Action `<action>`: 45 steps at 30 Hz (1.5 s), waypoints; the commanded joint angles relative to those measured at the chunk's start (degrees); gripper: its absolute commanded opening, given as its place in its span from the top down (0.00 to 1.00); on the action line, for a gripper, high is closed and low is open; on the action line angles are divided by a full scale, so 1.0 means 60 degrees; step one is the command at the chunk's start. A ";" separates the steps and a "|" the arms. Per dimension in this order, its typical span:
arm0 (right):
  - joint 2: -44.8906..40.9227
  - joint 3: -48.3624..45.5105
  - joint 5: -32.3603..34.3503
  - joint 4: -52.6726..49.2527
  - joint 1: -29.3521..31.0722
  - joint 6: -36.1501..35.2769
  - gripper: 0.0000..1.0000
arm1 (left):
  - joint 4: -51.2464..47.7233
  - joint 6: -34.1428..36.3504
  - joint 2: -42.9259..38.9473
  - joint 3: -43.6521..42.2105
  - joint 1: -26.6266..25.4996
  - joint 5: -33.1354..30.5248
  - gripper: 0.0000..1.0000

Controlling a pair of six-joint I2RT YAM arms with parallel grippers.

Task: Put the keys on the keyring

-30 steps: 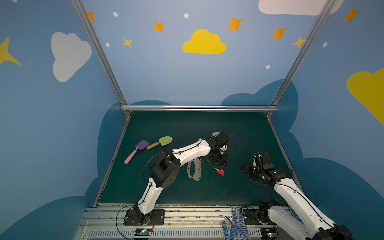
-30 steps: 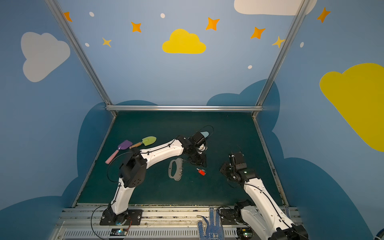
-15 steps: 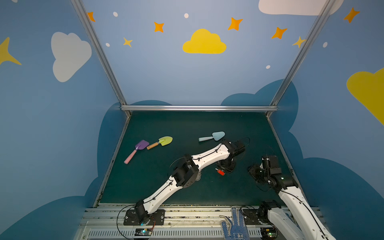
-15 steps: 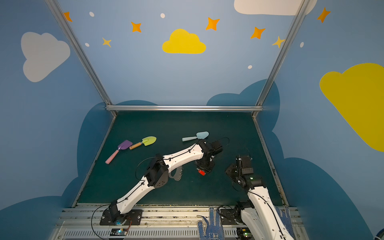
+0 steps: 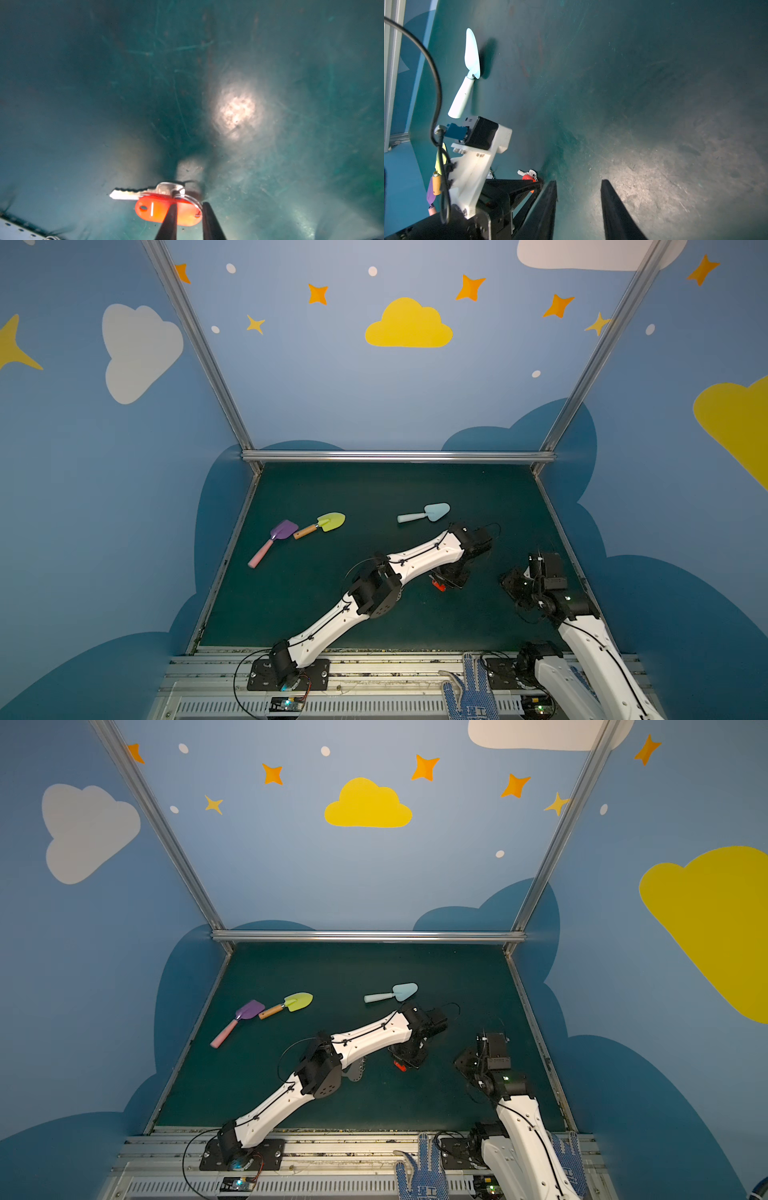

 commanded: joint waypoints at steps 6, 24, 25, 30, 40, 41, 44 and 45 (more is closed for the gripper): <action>-0.0169 -0.0109 -0.0258 -0.0094 -0.0052 0.0005 0.62 | -0.0220 0.0118 -0.0342 -0.0141 -0.0026 -0.0496 0.96; -0.0397 -0.0243 -0.0491 0.0067 -0.0056 -0.0023 0.62 | 0.0145 0.0101 -0.0278 -0.0558 -0.0007 -0.0565 0.64; -0.0379 -0.0244 -0.0496 0.0063 -0.0055 -0.0029 0.62 | 0.0127 0.0083 -0.0243 -0.0561 -0.0007 -0.0653 0.65; -0.0335 -0.0213 -0.0511 0.0084 -0.0051 -0.0027 0.62 | 0.0141 0.0126 -0.0137 -0.0561 -0.0018 -0.0697 0.79; -0.0415 -0.0149 -0.0511 0.0038 -0.0054 -0.0018 0.62 | 0.0228 0.0142 -0.0109 -0.0631 -0.0007 -0.0788 0.69; -0.0430 -0.0140 -0.0511 0.0047 -0.0052 -0.0002 0.62 | 0.0235 0.0125 -0.0086 -0.0634 -0.0005 -0.0825 0.68; -0.0445 -0.0127 -0.0511 0.0034 -0.0051 0.0003 0.62 | 0.0243 0.0126 0.0015 -0.0649 -0.0023 -0.0835 0.68; -0.0445 -0.0125 -0.0511 0.0033 -0.0049 0.0007 0.62 | 0.0243 0.0128 0.0049 -0.0649 -0.0024 -0.0868 0.68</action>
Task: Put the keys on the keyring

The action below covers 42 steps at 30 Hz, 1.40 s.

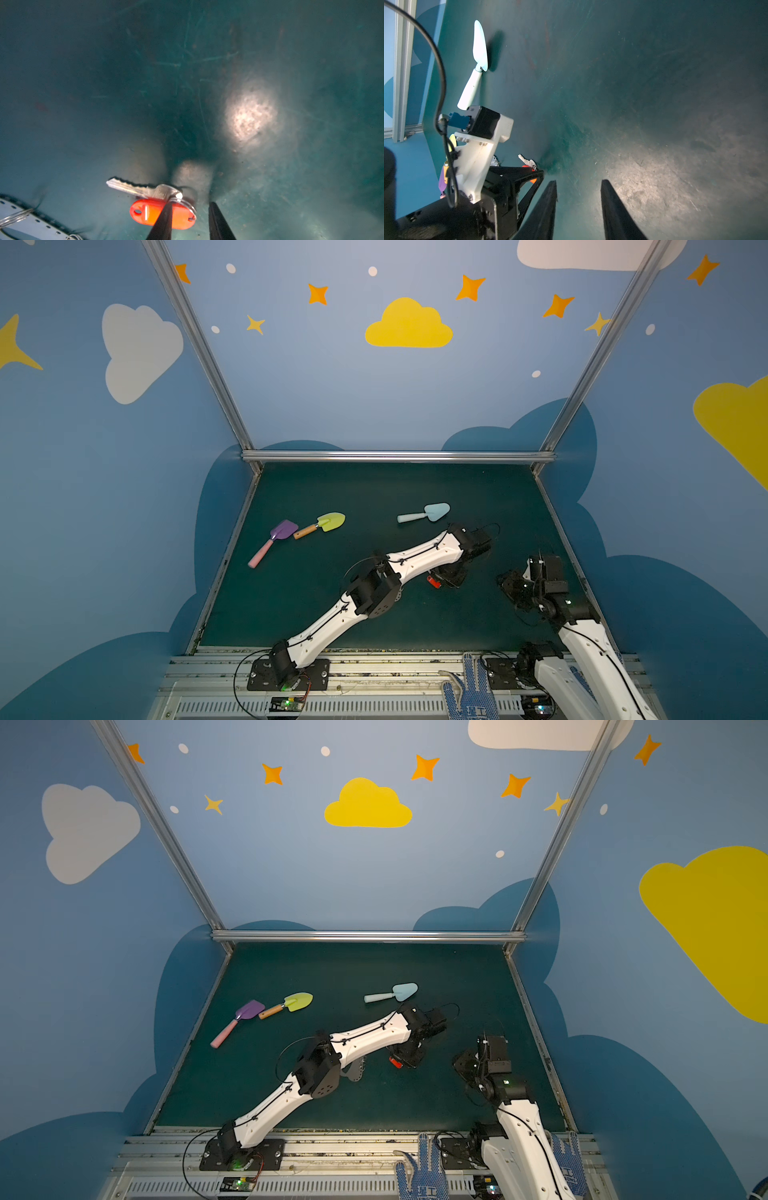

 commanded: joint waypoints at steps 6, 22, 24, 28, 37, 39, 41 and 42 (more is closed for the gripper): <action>-0.0159 0.0105 -0.0067 -0.0050 -0.0029 0.0010 0.62 | -0.0165 0.0032 0.0410 -0.0073 -0.0015 -0.0477 0.82; -0.0133 0.0064 -0.0444 0.0273 -0.0029 -0.0006 0.61 | -0.0545 0.0558 -0.1326 -0.0086 0.0295 -0.1221 0.96; -0.0092 -0.0037 -0.0969 0.0781 -0.0041 -0.0165 0.61 | -0.0500 0.0808 -0.1762 -0.0224 0.0372 -0.1076 0.96; -0.0029 -0.0294 -0.2547 0.2421 -0.0015 -0.0520 0.61 | -0.0068 0.1343 -0.2840 -0.0998 0.0649 -0.0369 0.96; 0.0202 -0.0739 -0.5197 0.6691 0.0108 -0.0611 0.61 | 0.2850 0.1963 -0.6030 -0.4693 0.1913 0.3848 0.96; 0.0269 -0.0875 -0.5432 0.7755 0.0243 -0.0351 0.60 | 0.3784 0.1840 -0.6805 -0.5672 0.2227 0.4752 0.96; 0.0417 -0.0796 -0.5565 0.8332 0.0393 -0.0137 0.59 | 0.4780 0.1691 -0.7513 -0.6621 0.2464 0.5469 0.96; 0.0567 -0.0636 -0.5706 0.8382 0.0456 -0.0136 0.60 | 0.5323 0.1517 -0.7870 -0.7114 0.2567 0.5749 0.96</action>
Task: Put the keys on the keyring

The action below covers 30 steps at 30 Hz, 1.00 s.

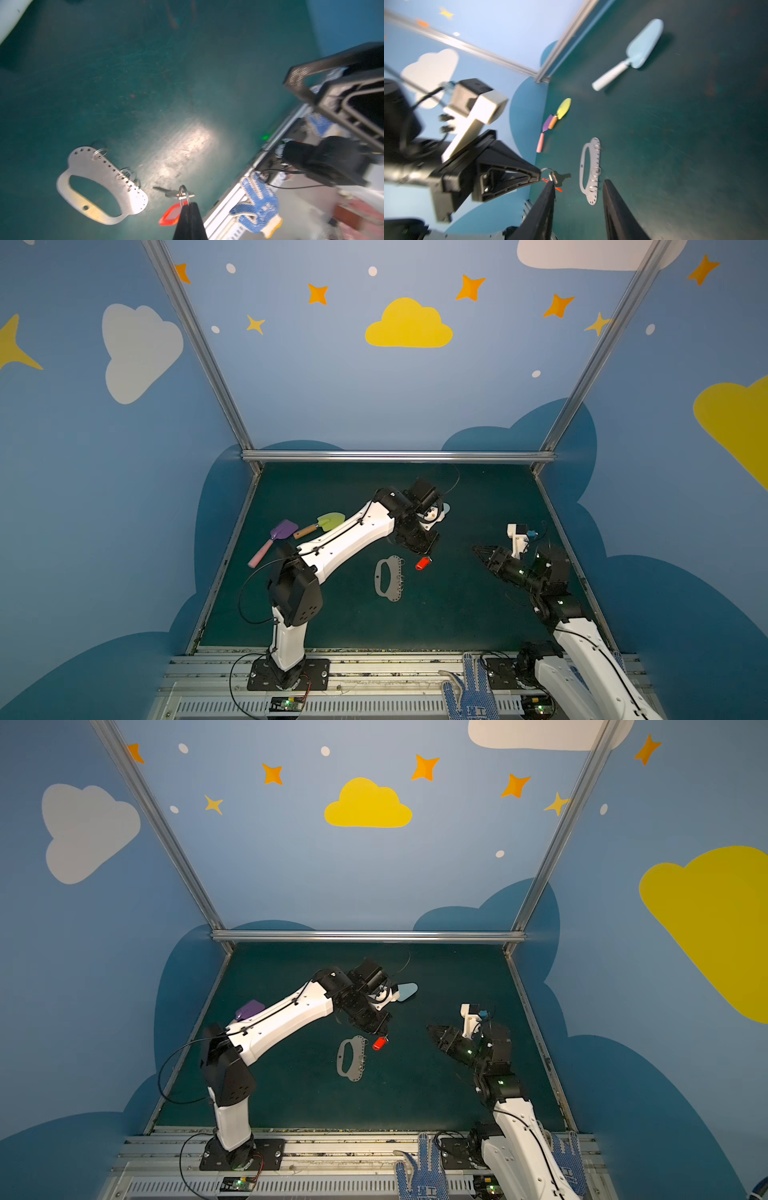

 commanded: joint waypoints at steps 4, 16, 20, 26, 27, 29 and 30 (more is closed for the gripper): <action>0.1032 0.0619 -0.1682 0.2463 0.0525 0.0286 0.60 | 0.3285 -0.0435 -0.1758 -0.1967 0.0513 0.2663 0.96; 0.2140 0.1041 -0.2520 0.4704 0.1892 0.0822 0.63 | 0.5641 -0.1281 -0.3029 -0.3517 0.0852 0.3925 0.96; 0.2060 0.1002 -0.2528 0.4543 0.2004 0.0718 0.61 | 0.6201 -0.1580 -0.3248 -0.3799 0.0851 0.3954 0.96; 0.2032 0.1035 -0.2677 0.4831 0.2281 0.0829 0.73 | 0.6401 -0.1741 -0.3357 -0.3904 0.0852 0.3934 0.96; 0.2043 0.1068 -0.2693 0.4803 0.2331 0.0803 0.73 | 0.6408 -0.1737 -0.3367 -0.3918 0.0852 0.3899 0.96; 0.2071 0.1096 -0.2725 0.4764 0.2376 0.0766 0.75 | 0.6434 -0.1739 -0.3403 -0.3962 0.0851 0.3834 0.96; 0.2080 0.1101 -0.2746 0.4755 0.2406 0.0757 0.76 | 0.6450 -0.1740 -0.3423 -0.3976 0.0855 0.3791 0.96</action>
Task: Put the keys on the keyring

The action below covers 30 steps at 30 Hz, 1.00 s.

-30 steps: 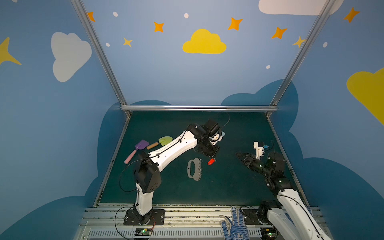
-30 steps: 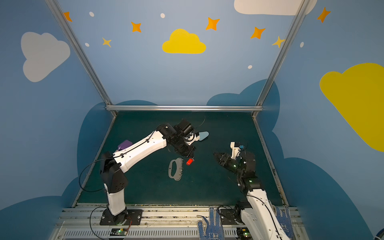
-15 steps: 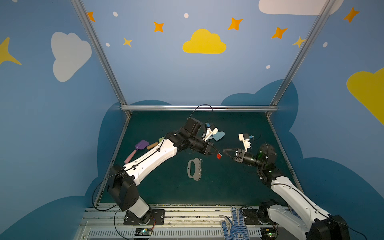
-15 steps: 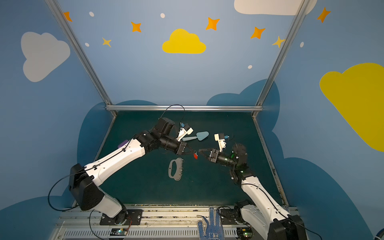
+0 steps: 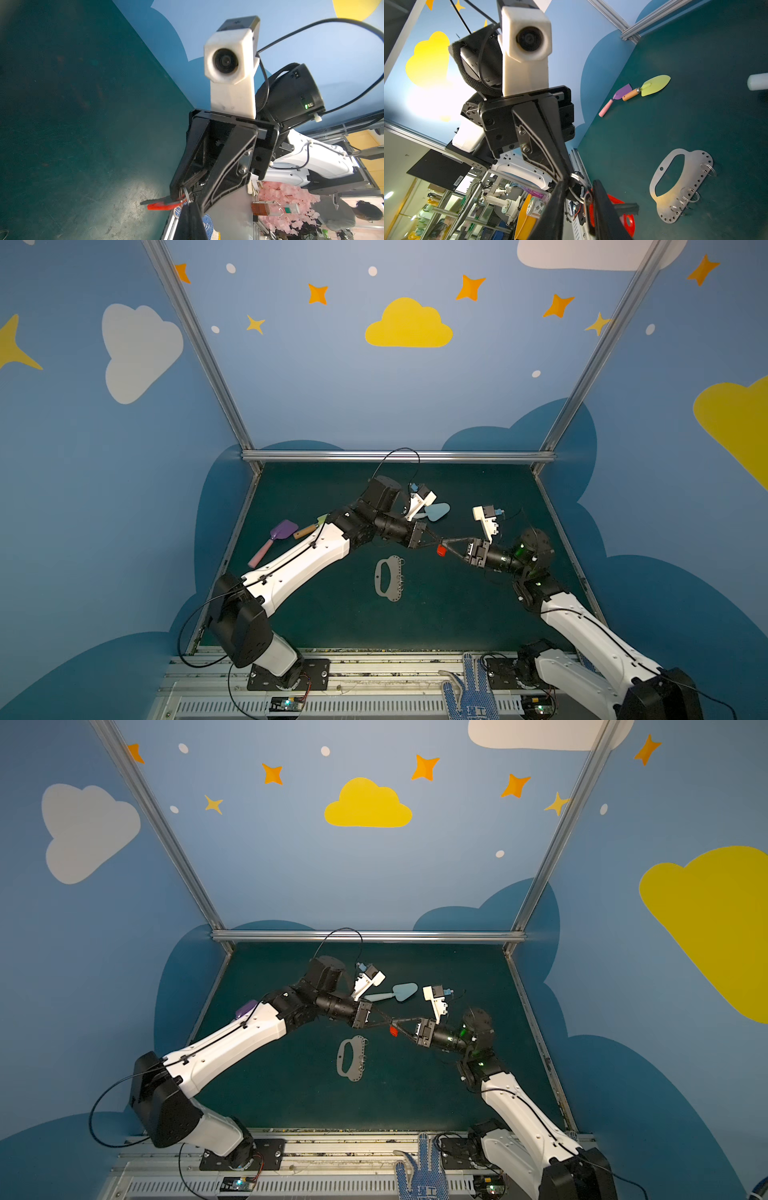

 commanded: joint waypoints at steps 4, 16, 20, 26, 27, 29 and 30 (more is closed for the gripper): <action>-0.0071 0.0258 -0.0287 0.0247 0.0170 -0.0069 0.73 | 0.0428 -0.0041 -0.0387 -0.0160 0.0031 -0.0097 0.96; -0.0161 0.0476 -0.0116 -0.0403 0.0190 -0.0502 1.00 | 0.0569 -0.0245 -0.0536 -0.0204 0.0105 -0.0143 0.91; -0.0217 0.0550 -0.0083 -0.0556 0.0182 -0.0629 1.00 | 0.0656 -0.0414 -0.0696 -0.0312 0.0170 -0.0217 0.70; -0.0252 0.0583 -0.0218 -0.0464 0.0169 -0.0640 1.00 | 0.1834 -0.1672 -0.1176 -0.1193 0.0772 -0.0099 0.64; -0.0287 0.0595 -0.0224 -0.0485 0.0175 -0.0690 1.00 | 0.1965 -0.1851 -0.1287 -0.1370 0.0833 -0.0166 0.64; -0.0384 0.0607 -0.0225 -0.0615 0.0171 -0.0944 1.00 | 0.2095 -0.2010 -0.1450 -0.1639 0.0881 -0.0226 0.65; -0.0447 0.0645 -0.0193 -0.0827 0.0181 -0.1182 1.00 | 0.2112 -0.2037 -0.1509 -0.1735 0.0882 -0.0224 0.66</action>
